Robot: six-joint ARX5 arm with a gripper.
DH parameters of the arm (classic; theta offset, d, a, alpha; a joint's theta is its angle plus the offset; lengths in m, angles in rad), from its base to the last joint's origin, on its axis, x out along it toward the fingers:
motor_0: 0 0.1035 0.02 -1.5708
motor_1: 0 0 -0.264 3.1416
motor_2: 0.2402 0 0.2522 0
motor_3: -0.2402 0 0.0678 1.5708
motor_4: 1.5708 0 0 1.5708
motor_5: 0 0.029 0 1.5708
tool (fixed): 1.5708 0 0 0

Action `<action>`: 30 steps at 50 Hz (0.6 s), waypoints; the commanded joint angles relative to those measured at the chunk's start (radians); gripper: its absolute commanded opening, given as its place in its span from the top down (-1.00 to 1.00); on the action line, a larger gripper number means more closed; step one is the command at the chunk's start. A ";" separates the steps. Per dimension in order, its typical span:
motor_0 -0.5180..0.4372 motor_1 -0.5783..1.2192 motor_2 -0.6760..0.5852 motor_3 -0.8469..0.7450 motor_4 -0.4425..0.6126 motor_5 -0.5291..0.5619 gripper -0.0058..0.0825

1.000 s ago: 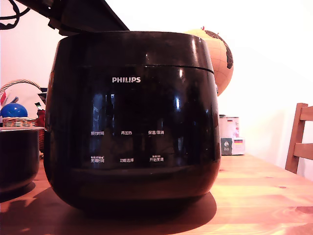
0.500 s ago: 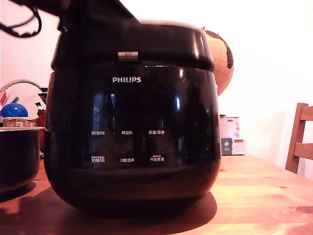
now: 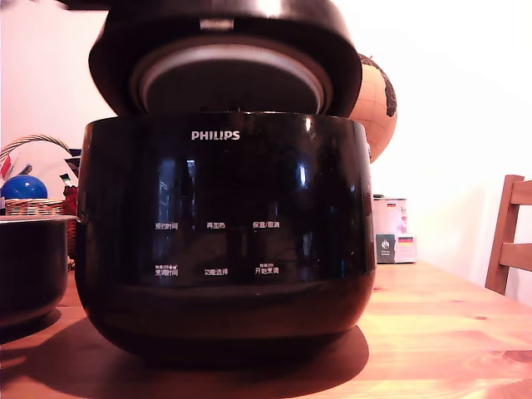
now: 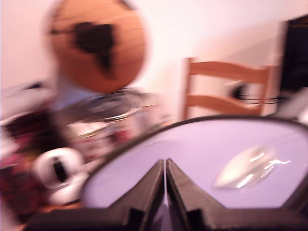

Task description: Open the rice cooker by pressing the large metal button on the top of its lid with medium force

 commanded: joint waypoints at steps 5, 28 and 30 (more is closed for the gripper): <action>0.076 -0.079 -0.026 -0.047 -0.059 0.032 0.92; 0.351 -0.262 -0.026 -0.127 -0.110 0.031 0.92; 0.360 -0.264 -0.026 -0.127 -0.110 0.031 0.92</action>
